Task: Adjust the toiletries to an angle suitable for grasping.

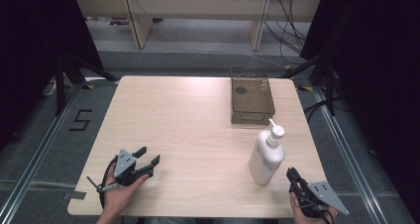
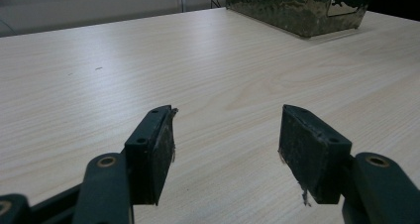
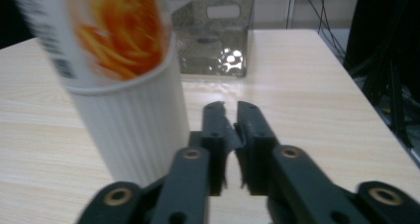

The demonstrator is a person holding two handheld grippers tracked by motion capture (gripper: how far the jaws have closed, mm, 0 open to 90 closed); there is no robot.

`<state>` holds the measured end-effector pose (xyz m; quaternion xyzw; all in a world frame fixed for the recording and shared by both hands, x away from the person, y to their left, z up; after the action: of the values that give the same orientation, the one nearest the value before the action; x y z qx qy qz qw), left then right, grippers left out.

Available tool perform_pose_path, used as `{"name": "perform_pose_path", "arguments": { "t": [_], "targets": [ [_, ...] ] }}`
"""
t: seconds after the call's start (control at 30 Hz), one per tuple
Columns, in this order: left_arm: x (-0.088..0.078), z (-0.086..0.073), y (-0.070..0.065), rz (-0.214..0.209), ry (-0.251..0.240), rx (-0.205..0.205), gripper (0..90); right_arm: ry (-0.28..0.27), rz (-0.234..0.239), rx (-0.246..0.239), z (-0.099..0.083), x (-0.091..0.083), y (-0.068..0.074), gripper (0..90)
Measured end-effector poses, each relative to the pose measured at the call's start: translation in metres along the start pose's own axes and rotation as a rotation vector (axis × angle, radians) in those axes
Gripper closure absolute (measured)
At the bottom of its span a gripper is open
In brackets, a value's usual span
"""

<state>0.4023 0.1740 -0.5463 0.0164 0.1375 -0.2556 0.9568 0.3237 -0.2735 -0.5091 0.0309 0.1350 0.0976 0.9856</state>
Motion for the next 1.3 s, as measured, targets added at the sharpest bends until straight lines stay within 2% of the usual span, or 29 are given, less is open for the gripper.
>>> {"name": "perform_pose_path", "arguments": {
  "t": [0.03, 0.07, 0.13, 0.17, 0.27, 0.3, 0.33, 0.4, 0.43, 0.47, 0.6, 0.63, 0.67, 0.7, 0.73, 0.77, 0.8, 0.87, 0.9, 0.93, 1.0, 1.1, 1.13, 1.17, 1.2, 1.23, 1.27, 1.3],
  "targets": [
    [0.000, 0.000, 0.000, 0.000, -0.001, 0.000, 37.9, -0.010, -0.009, -0.025, 0.002, -0.002, 0.001, 88.9],
    [0.000, 0.000, 0.000, 0.000, -0.002, 0.001, 38.1, -0.009, 0.002, -0.010, 0.003, -0.005, 0.006, 90.0],
    [0.000, 0.000, 0.000, -0.001, -0.001, 0.002, 38.4, -0.014, 0.018, -0.029, 0.005, -0.008, 0.010, 90.0],
    [0.000, 0.000, 0.000, -0.002, -0.001, 0.002, 38.5, -0.003, 0.010, -0.016, 0.004, -0.010, 0.013, 90.0],
    [0.000, 0.000, -0.001, -0.001, 0.003, -0.002, 38.6, -0.005, 0.040, -0.036, 0.006, -0.013, 0.020, 90.0],
    [0.000, 0.000, -0.001, -0.004, 0.004, -0.002, 38.6, 0.008, 0.027, -0.025, 0.005, -0.015, 0.023, 90.0],
    [0.001, 0.000, 0.000, -0.003, 0.007, -0.002, 38.7, -0.003, 0.035, -0.047, 0.007, -0.016, 0.025, 90.0],
    [0.001, 0.000, 0.000, -0.002, 0.005, -0.007, 38.9, -0.022, 0.042, -0.046, 0.010, -0.018, 0.031, 90.0],
    [0.001, 0.000, 0.000, -0.001, 0.007, -0.009, 39.0, -0.004, 0.046, -0.054, 0.010, -0.020, 0.033, 90.0],
    [0.002, 0.000, 0.000, -0.005, 0.002, -0.010, 39.0, -0.017, 0.066, -0.044, 0.012, -0.020, 0.038, 90.0],
    [0.001, -0.001, 0.000, 0.000, 0.014, -0.009, 39.1, -0.010, 0.082, -0.054, 0.012, -0.024, 0.048, 90.0],
    [0.001, -0.001, 0.000, 0.000, 0.013, -0.008, 39.2, -0.013, 0.100, -0.061, 0.012, -0.024, 0.051, 90.0],
    [0.001, -0.001, 0.000, 0.000, 0.013, -0.008, 39.2, -0.010, 0.098, -0.058, 0.012, -0.024, 0.054, 90.0],
    [0.002, -0.001, 0.000, -0.002, 0.014, -0.009, 39.2, -0.009, 0.127, -0.062, 0.012, -0.024, 0.058, 90.0],
    [0.002, -0.001, 0.000, -0.003, 0.014, -0.009, 39.2, -0.030, 0.121, -0.083, 0.014, -0.023, 0.059, 90.0],
    [0.002, -0.001, 0.000, -0.004, 0.015, -0.008, 39.2, -0.008, 0.131, -0.063, 0.013, -0.024, 0.063, 90.0],
    [0.002, -0.001, 0.000, -0.005, 0.016, -0.007, 39.2, -0.013, 0.123, -0.084, 0.014, -0.024, 0.064, 90.0],
    [0.002, -0.001, 0.000, -0.007, 0.017, -0.002, 39.2, -0.013, 0.148, -0.069, 0.016, -0.022, 0.071, 90.0],
    [0.002, -0.001, 0.000, -0.007, 0.017, -0.003, 39.2, -0.029, 0.146, -0.095, 0.019, -0.020, 0.071, 90.0],
    [0.002, -0.001, 0.000, -0.008, 0.017, -0.002, 39.2, -0.011, 0.157, -0.084, 0.018, -0.020, 0.073, 90.0],
    [0.002, -0.001, 0.000, -0.008, 0.017, -0.002, 39.2, -0.012, 0.157, -0.073, 0.019, -0.019, 0.075, 90.0],
    [0.002, -0.001, 0.000, -0.010, 0.017, -0.003, 39.2, -0.018, 0.148, -0.098, 0.024, -0.014, 0.076, 90.0],
    [0.002, -0.001, 0.000, -0.011, 0.017, -0.002, 39.2, -0.018, 0.149, -0.082, 0.026, -0.013, 0.079, 90.0],
    [0.002, -0.001, 0.000, -0.011, 0.017, -0.003, 39.2, -0.019, 0.150, -0.103, 0.027, -0.011, 0.079, 90.0],
    [0.002, -0.001, 0.000, -0.011, 0.017, -0.002, 39.3, -0.017, 0.158, -0.084, 0.028, -0.009, 0.082, 90.0],
    [0.002, -0.001, 0.000, -0.011, 0.018, -0.001, 39.2, -0.028, 0.162, -0.094, 0.029, -0.007, 0.082, 90.0],
    [0.002, -0.001, -0.001, -0.012, 0.018, 0.000, 39.2, -0.008, 0.152, -0.113, 0.030, -0.006, 0.081, 90.0],
    [0.002, -0.001, -0.001, -0.012, 0.018, 0.000, 39.2, -0.029, 0.145, -0.105, 0.031, -0.004, 0.082, 90.0]
  ]
}}
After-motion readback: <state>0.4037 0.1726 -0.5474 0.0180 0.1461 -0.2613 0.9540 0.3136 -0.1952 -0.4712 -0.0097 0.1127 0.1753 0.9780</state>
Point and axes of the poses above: each handheld gripper's, and its own axes: x roughly forward along the jaws, z roughly out of its top, y roughly to its left, the point moved 8 cm from there along x, roughly forward along the jaws, and after that the axes turned 2 degrees about -y, right-handed, at the moved point
